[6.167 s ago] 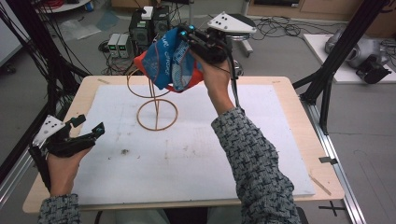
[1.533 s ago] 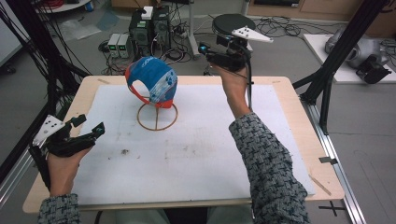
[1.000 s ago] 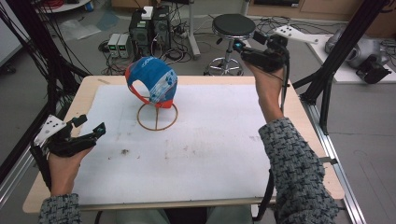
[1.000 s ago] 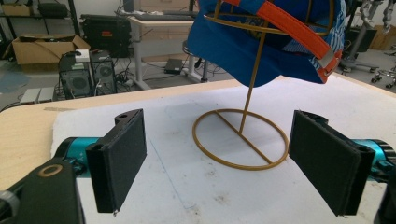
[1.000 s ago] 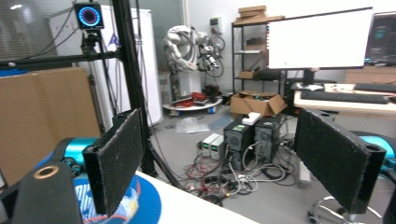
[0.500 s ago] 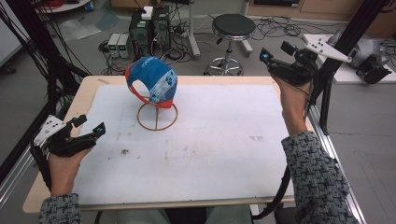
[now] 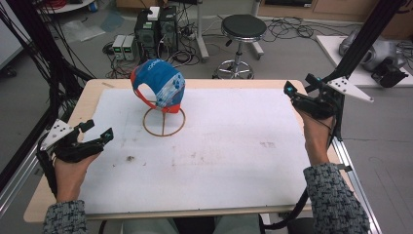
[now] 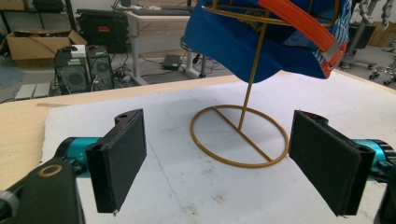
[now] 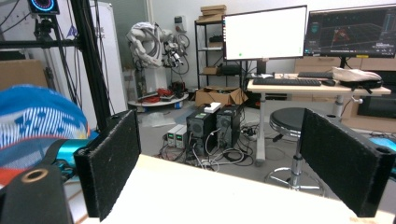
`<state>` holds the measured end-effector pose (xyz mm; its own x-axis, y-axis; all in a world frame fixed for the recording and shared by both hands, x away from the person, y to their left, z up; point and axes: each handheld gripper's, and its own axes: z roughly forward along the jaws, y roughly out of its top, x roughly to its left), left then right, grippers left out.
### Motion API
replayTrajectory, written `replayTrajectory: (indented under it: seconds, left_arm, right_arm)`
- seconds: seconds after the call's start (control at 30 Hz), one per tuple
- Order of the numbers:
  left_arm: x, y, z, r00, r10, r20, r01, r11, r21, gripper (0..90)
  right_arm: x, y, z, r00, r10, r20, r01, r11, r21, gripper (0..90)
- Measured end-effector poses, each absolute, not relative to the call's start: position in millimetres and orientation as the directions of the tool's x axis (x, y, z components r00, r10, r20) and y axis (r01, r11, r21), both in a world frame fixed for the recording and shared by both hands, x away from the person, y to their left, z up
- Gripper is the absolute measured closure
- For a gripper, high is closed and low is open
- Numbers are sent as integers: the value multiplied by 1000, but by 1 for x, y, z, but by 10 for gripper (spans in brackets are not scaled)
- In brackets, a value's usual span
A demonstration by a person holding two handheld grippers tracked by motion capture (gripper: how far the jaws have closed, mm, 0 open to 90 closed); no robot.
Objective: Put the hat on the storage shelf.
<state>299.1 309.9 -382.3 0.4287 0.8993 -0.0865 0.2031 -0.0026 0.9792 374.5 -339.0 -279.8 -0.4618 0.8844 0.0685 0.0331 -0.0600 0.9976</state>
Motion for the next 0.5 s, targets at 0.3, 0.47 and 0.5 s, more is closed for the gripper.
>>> replayTrajectory:
  seconds: [0.3,0.47,0.5]
  left_arm:
    - [300,308,-385,428,900,-87,209,-5,978,195]
    - [301,307,-386,429,899,-84,215,-12,977,195]
    - [301,307,-387,429,900,-84,215,-12,976,195]
  right_arm:
    - [350,-349,-314,-448,894,33,22,-26,999,117]
    - [339,-348,-330,-447,894,20,10,-17,1000,112]
    - [337,-348,-333,-446,895,16,2,-17,1000,111]
